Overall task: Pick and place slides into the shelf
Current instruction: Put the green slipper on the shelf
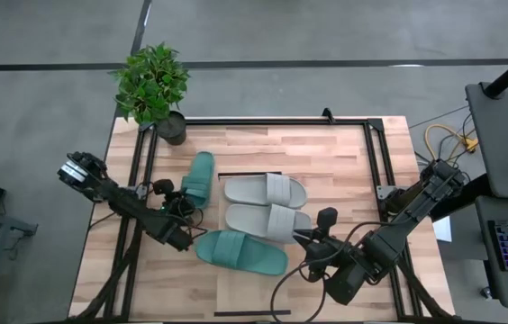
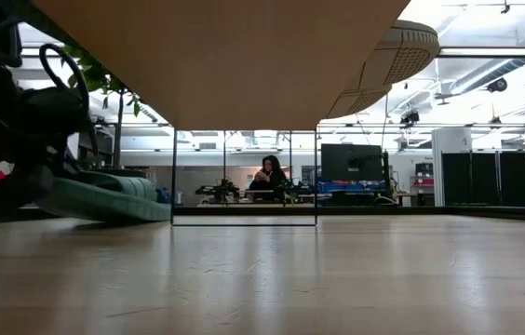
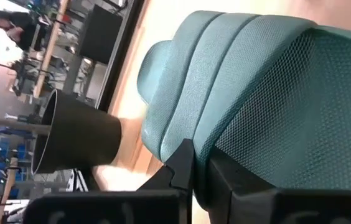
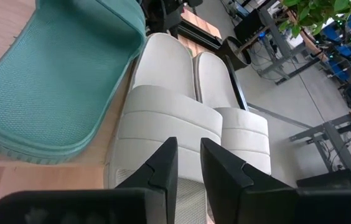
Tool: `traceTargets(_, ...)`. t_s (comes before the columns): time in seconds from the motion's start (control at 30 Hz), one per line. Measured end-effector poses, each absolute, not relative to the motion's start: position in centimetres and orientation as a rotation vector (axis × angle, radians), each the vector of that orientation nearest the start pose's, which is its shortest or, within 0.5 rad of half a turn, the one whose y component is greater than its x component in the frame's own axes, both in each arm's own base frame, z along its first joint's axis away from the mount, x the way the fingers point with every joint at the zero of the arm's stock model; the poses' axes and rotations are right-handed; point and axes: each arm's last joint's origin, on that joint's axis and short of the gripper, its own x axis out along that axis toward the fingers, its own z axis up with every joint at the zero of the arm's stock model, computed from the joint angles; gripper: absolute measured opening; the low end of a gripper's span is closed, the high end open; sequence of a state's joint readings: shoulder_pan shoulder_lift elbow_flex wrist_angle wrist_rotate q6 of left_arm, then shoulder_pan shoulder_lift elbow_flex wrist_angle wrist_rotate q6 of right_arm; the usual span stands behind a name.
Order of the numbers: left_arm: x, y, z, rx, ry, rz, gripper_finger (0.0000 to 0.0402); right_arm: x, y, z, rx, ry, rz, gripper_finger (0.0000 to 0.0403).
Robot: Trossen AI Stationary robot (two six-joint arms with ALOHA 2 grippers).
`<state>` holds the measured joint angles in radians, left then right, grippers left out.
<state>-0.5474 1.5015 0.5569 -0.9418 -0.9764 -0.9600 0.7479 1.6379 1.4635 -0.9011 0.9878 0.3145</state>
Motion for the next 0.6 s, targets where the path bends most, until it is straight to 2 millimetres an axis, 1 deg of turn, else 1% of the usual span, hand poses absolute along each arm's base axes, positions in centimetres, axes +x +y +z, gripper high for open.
traceTargets(0.13, 15.0, -6.8, 13.2, 0.491, 1.046, 0.801, 0.0001, 25.8, 20.6, 31.0, -0.522, 0.643, -0.317, 0.0060)
traceTargets(0.27, 14.5, -7.0, 14.2, 0.463, 1.040, 0.775, 0.0000, 25.8, 20.6, 31.0, -0.522, 0.643, -0.317, 0.0057)
traceTargets(0.4, 13.6, -6.9, 15.2, 0.426, 1.035, 0.782, 0.0000, 25.8, 20.6, 31.0, -0.522, 0.642, -0.317, 0.0059)
traceTargets(0.5, 13.2, -7.1, 16.0, 0.377, 1.000, 0.761, 0.0000, 25.8, 20.6, 31.0, -0.522, 0.642, -0.317, 0.0063)
traceTargets(0.6, 13.5, -7.7, 17.3, 0.317, 0.937, 0.731, 0.0000, 25.8, 20.6, 31.0, -0.522, 0.643, -0.316, 0.0063)
